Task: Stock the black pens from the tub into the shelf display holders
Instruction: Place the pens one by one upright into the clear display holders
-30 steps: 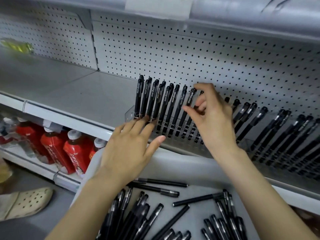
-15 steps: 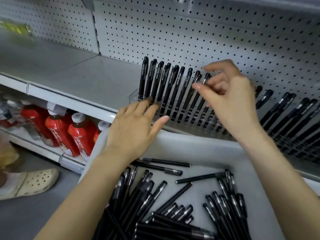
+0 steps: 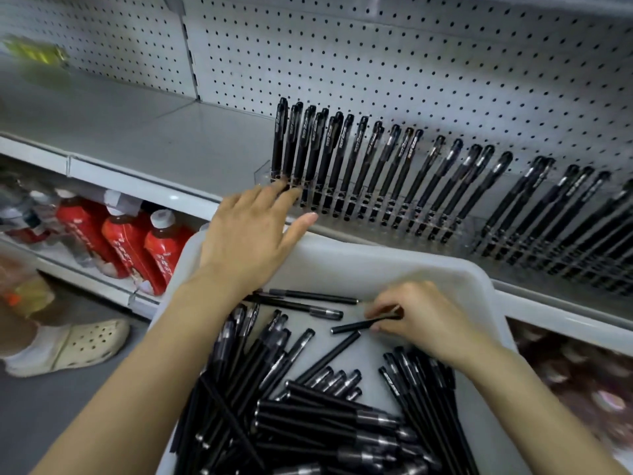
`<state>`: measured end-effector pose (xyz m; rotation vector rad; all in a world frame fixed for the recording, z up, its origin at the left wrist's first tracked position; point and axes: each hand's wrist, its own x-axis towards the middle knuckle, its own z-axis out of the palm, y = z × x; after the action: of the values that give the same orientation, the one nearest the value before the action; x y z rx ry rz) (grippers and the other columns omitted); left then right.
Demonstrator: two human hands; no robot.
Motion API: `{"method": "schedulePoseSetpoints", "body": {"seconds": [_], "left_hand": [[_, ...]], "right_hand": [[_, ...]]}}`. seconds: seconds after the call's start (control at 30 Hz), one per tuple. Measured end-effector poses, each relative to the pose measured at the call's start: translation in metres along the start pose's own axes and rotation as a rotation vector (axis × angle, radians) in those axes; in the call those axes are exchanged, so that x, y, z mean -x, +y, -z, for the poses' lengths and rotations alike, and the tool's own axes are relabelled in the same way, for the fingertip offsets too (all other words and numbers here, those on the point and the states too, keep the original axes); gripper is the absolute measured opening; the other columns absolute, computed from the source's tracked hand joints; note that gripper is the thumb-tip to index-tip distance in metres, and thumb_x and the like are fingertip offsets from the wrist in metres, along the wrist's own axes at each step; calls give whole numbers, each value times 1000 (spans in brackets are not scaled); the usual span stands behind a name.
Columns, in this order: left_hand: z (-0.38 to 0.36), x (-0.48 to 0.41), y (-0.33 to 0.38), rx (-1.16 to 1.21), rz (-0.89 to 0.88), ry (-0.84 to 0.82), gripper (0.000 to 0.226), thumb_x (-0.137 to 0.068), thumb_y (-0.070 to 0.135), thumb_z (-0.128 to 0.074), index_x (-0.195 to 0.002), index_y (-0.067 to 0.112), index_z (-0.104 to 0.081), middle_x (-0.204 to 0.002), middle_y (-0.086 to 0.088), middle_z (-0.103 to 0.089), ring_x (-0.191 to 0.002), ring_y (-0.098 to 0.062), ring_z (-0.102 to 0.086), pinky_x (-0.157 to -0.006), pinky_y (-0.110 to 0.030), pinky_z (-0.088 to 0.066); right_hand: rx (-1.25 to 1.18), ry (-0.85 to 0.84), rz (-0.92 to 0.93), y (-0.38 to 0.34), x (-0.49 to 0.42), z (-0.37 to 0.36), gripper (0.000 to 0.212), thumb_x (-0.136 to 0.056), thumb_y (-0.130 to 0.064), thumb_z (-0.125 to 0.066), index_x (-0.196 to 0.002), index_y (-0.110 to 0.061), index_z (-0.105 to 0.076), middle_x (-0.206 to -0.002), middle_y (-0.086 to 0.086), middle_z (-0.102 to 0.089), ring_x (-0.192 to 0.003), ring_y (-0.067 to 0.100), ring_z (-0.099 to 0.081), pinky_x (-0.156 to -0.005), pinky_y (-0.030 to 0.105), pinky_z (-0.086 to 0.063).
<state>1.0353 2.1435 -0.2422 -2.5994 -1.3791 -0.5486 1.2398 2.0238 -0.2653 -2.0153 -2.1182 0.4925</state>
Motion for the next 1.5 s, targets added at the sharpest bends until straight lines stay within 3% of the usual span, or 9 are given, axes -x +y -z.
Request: {"method": "schedulePoseSetpoints", "body": {"seconds": [0.23, 0.37, 0.47, 0.6, 0.87, 1.1, 1.17, 1.33, 1.5], "left_hand": [[4, 2, 2, -15, 17, -39, 77, -90, 60, -4, -138, 18, -47, -142, -4, -47, -127, -25, -46, -101, -41, -35], [6, 2, 4, -11, 30, -47, 77, -89, 61, -3, -137, 20, -47, -142, -2, -47, -128, -24, -45, -101, -41, -36], [7, 1, 6, -6, 31, -66, 82, -86, 63, 1, -140, 22, -43, -145, -1, -44, -130, -22, -42, -103, -39, -34], [6, -1, 6, -3, 36, -71, 84, -83, 64, 5, -142, 24, -39, -147, 1, -40, -133, -20, -38, -106, -37, -31], [7, 1, 7, 1, 32, -47, 80, -87, 64, 1, -140, 23, -43, -145, 0, -44, -131, -21, -42, -103, -40, -35], [12, 0, 13, 22, 32, -67, 71, -91, 59, -9, -140, 21, -43, -144, -1, -44, -131, -22, -41, -101, -42, -35], [15, -1, 15, 42, 35, -63, 70, -91, 59, -10, -141, 21, -42, -145, 0, -43, -130, -22, -42, -100, -42, -35], [18, -9, 11, 336, 144, -15, 55, -97, 56, -22, -142, 27, -37, -143, 4, -44, -127, -21, -44, -95, -39, -36], [22, -12, 7, 630, 185, 100, 63, -91, 57, -22, -133, 22, -53, -133, 3, -55, -122, -16, -49, -97, -28, -36]], "right_hand": [[161, -37, 23, 12, -9, -12, 16, -75, -36, -70, -85, -26, -62, -87, -6, -65, -87, 18, -61, -78, 36, -50], [203, -30, 91, 8, -5, -7, 11, -85, -34, -63, -88, -26, -56, -99, -7, -58, -97, 15, -53, -79, 31, -44], [69, -52, 127, 6, -4, -4, 14, -88, -31, -61, -82, -31, -49, -90, -15, -51, -92, 6, -47, -81, 24, -35], [27, -124, 135, 7, -1, -2, 6, -88, -33, -61, -91, -31, -56, -96, -18, -54, -96, 0, -48, -93, 24, -37], [-51, -175, 45, 16, -1, -1, 17, -75, -24, -78, -90, -21, -70, -91, -12, -56, -87, 2, -53, -78, 12, -42], [9, -200, 109, 21, -3, -5, 16, -75, -27, -77, -80, -25, -62, -91, -10, -58, -90, 8, -52, -80, 24, -42], [-64, -179, 134, 20, 1, -2, 14, -79, -28, -73, -84, -22, -62, -93, -8, -60, -91, 7, -54, -83, 26, -44], [-631, -129, 154, 3, 16, 14, 7, -93, -12, -55, -94, -6, -58, -87, 3, -68, -75, 9, -64, -69, 19, -50], [-784, 181, 77, -3, 17, 33, 14, -88, -10, -61, -90, -20, -70, -75, -4, -70, -55, 6, -59, -49, 17, -45]]}}
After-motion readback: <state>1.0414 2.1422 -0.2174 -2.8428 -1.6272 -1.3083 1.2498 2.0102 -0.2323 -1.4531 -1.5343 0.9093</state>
